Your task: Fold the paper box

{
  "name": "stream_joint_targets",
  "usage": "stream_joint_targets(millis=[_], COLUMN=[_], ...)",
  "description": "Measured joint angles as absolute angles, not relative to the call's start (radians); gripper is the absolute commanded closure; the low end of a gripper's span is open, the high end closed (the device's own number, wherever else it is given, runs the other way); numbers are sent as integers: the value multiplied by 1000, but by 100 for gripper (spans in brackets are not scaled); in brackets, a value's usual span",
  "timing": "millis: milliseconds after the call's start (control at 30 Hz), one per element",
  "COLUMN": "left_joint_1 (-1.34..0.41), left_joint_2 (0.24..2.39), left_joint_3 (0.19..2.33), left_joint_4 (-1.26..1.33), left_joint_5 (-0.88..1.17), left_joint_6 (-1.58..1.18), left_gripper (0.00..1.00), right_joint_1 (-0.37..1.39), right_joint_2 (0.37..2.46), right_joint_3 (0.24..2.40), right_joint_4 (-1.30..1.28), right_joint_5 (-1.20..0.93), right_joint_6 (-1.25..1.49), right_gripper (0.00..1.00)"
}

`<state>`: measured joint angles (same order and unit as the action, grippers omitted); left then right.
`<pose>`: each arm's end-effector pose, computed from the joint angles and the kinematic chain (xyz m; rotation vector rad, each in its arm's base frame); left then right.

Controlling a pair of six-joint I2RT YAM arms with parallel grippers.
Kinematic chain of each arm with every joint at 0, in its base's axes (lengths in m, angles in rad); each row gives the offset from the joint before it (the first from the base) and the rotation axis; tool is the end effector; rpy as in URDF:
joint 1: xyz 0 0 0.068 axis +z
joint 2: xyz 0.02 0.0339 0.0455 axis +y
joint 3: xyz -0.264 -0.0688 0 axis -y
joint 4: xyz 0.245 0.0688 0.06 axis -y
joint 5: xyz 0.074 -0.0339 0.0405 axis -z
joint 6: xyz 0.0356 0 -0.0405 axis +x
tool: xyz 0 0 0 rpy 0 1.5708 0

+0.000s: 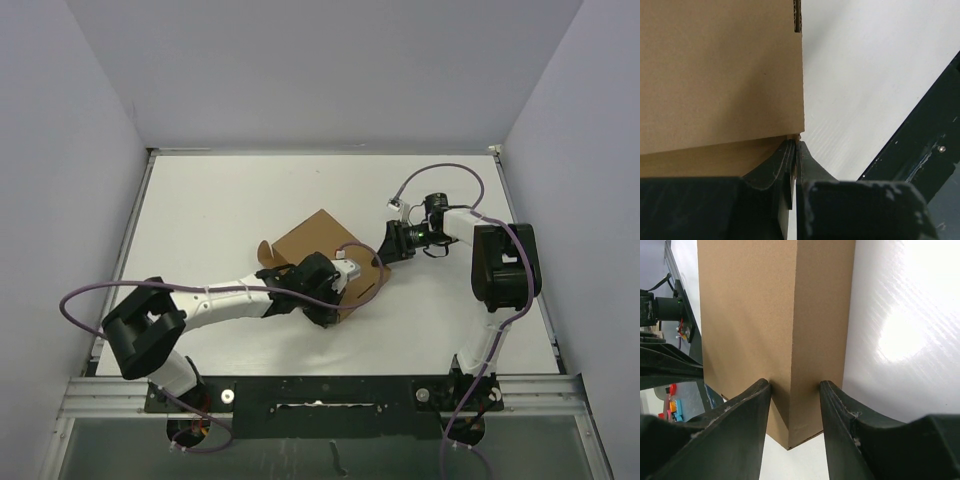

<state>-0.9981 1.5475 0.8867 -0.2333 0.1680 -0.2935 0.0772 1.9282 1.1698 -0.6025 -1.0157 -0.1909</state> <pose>0.1643 -0.2658 0.1894 0.9711 2.4179 -0.7267 0.3474 0.0572 0.1451 -0.4872 2.4982 1.3966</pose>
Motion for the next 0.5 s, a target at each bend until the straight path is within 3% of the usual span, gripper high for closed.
stream_joint_targets(millis=[100, 167, 367, 500], left_joint_1=[-998, -997, -987, -974], left_joint_2=[1570, 1570, 1560, 1504], left_joint_3=[925, 929, 926, 901], left_joint_4=[-261, -266, -242, -238], left_joint_5=[185, 192, 208, 218], left_joint_6=[-307, -314, -348, -361], left_gripper=[98, 89, 68, 61], right_joint_1=[77, 77, 77, 69], right_joint_2=[1928, 1928, 1928, 1926], right_joint_3=[1175, 1177, 1178, 1178], right_joint_4=[-599, -600, -608, -612], right_joint_5=[-1013, -1013, -997, -981], right_joint_6=[-196, -201, -223, -240], right_gripper=[56, 54, 39, 28])
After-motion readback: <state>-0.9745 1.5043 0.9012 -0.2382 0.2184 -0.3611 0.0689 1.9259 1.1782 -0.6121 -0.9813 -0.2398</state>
